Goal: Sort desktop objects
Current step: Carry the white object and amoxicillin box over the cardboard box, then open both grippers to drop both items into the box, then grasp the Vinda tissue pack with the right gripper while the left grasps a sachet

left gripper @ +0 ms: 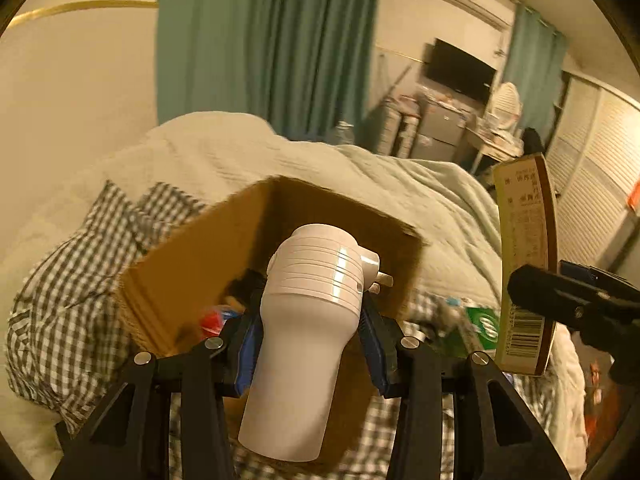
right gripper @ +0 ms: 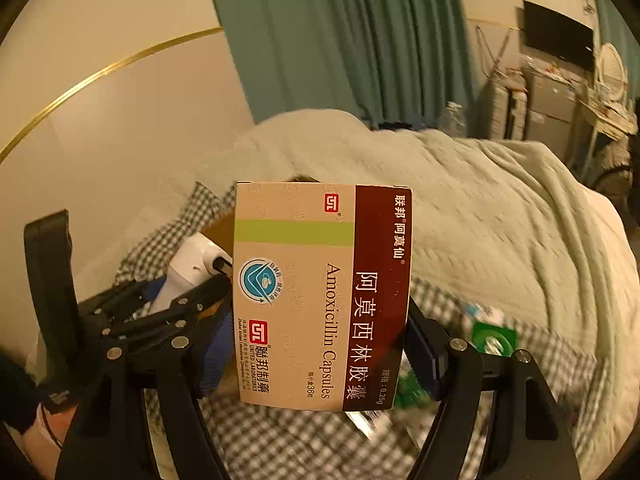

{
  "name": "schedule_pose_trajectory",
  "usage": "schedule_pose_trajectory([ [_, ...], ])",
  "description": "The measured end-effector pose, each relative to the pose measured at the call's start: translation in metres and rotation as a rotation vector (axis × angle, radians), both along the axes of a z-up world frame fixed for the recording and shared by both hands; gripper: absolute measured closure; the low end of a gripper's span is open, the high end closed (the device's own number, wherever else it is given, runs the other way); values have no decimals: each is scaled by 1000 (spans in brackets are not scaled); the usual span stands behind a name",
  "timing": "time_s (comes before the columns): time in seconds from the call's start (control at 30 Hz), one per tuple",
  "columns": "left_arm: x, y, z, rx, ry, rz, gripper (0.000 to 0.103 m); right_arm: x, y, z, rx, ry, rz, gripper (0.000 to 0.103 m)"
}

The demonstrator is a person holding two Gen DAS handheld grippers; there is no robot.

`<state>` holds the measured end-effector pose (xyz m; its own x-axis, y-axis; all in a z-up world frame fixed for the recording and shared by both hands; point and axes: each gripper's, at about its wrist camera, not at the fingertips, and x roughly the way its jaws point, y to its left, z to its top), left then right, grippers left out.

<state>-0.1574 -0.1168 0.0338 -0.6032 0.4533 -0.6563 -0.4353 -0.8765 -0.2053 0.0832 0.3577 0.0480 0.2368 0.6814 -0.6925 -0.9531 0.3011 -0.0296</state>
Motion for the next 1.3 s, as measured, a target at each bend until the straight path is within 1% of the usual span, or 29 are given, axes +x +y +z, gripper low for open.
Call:
schedule_pose_trajectory([
  [0.17,-19,-18,-17,-4,-26,40,58,-4,39,-21,1,44,32,29],
  [0.27,-23,-20,-26,-25,-27,40,58,-3,56,-32,-1,67,32,29],
  [0.4,-30,-19,-34,-24,-48,42,58,4,70,-42,5,83,22,29],
  [0.47,-32,-18,-35,-17,-53,48,55,9,72,-45,19,102,20,28],
  [0.5,-32,-18,-35,-13,-52,47,48,10,73,-44,27,110,20,27],
  [0.53,-30,-17,-34,-11,-43,46,36,10,72,-43,34,116,19,24],
  [0.57,-28,-17,-33,-14,-31,47,30,12,71,-42,43,122,20,18],
  [0.6,-25,-16,-30,-24,-9,57,21,13,69,-39,58,122,19,15],
  [0.63,-21,-15,-27,-30,7,63,18,13,65,-37,68,119,19,15],
  [0.67,-19,-14,-25,-32,14,61,18,14,63,-34,76,111,19,15],
  [0.73,-15,-11,-21,-39,20,52,18,19,54,-29,74,78,11,15],
  [0.83,-3,-5,-12,-29,32,26,18,25,37,-22,55,46,-3,15],
  [0.97,23,13,-4,-17,25,-38,18,45,-10,-20,6,-29,-68,15],
  [1.03,38,24,-3,-11,15,-76,18,58,-32,-23,-16,-43,-108,15],
  [1.23,81,68,-17,-34,-40,-187,18,97,-107,-35,-79,-40,-246,15],
  [1.3,94,81,-29,-66,-43,-194,17,102,-123,-37,-91,-55,-263,15],
])
